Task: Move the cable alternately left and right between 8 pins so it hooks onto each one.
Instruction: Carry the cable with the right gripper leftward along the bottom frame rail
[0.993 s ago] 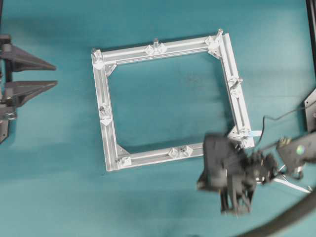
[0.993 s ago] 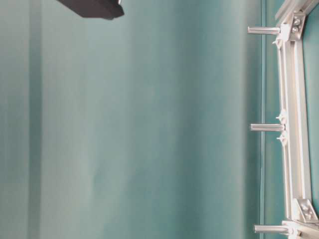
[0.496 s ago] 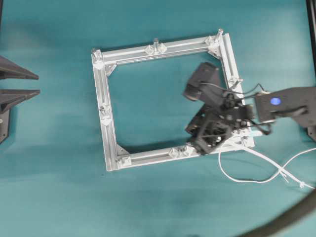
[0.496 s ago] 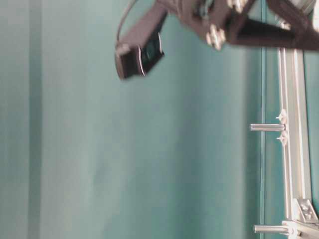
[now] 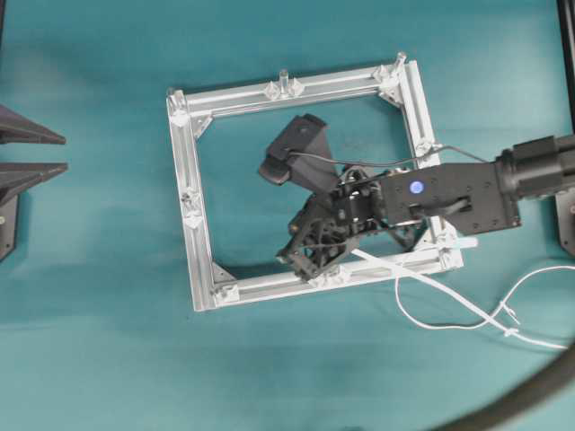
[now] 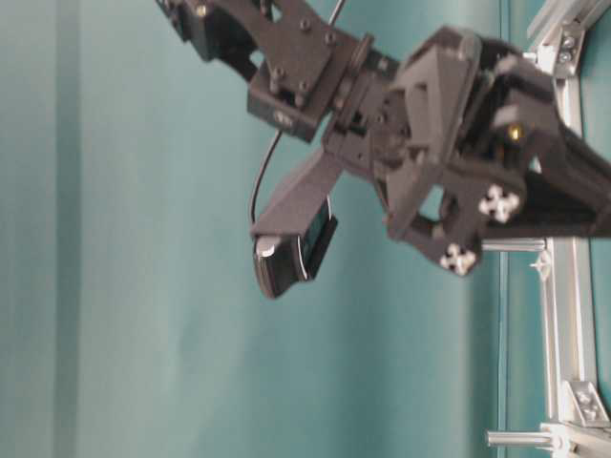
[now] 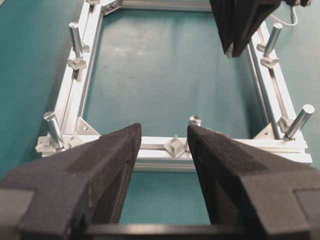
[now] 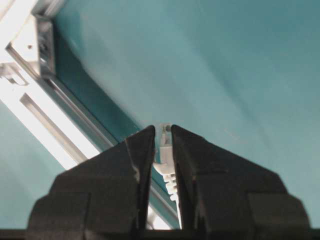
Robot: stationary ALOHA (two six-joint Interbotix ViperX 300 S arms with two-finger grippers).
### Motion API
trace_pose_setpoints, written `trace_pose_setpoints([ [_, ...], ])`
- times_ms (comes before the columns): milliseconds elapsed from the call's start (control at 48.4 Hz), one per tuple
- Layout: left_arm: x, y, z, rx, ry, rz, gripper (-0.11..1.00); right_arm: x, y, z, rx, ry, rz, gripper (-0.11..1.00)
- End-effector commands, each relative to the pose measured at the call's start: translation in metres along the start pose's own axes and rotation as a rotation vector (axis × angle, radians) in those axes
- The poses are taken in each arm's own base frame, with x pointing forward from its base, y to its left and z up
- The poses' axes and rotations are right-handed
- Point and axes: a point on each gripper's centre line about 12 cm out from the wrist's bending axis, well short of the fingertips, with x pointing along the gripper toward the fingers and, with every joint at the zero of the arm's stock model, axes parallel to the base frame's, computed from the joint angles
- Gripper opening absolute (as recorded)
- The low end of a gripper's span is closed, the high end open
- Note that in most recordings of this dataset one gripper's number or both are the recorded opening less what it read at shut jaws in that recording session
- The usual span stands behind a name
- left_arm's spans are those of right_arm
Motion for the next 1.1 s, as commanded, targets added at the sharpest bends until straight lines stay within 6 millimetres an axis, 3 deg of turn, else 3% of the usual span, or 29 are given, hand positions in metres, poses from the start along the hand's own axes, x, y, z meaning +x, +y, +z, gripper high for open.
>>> trace_pose_setpoints([
  [0, 0.0, 0.0, 0.001, 0.004, -0.009, -0.003, 0.55, -0.007, 0.011, 0.01, -0.013, -0.03, 0.029, 0.13],
  [414, -0.005, 0.0, -0.006, 0.003, -0.029, -0.003, 0.55, -0.004, 0.049, 0.032, -0.14, -0.066, 0.07, 0.13],
  [703, -0.005, 0.0, -0.006, 0.003, -0.031, -0.003, 0.55, 0.01, 0.093, 0.012, -0.204, -0.042, 0.113, 0.13],
  [1075, -0.005, 0.0, -0.006, 0.006, -0.031, -0.003, 0.55, 0.017, 0.132, -0.024, -0.252, -0.009, 0.162, 0.13],
])
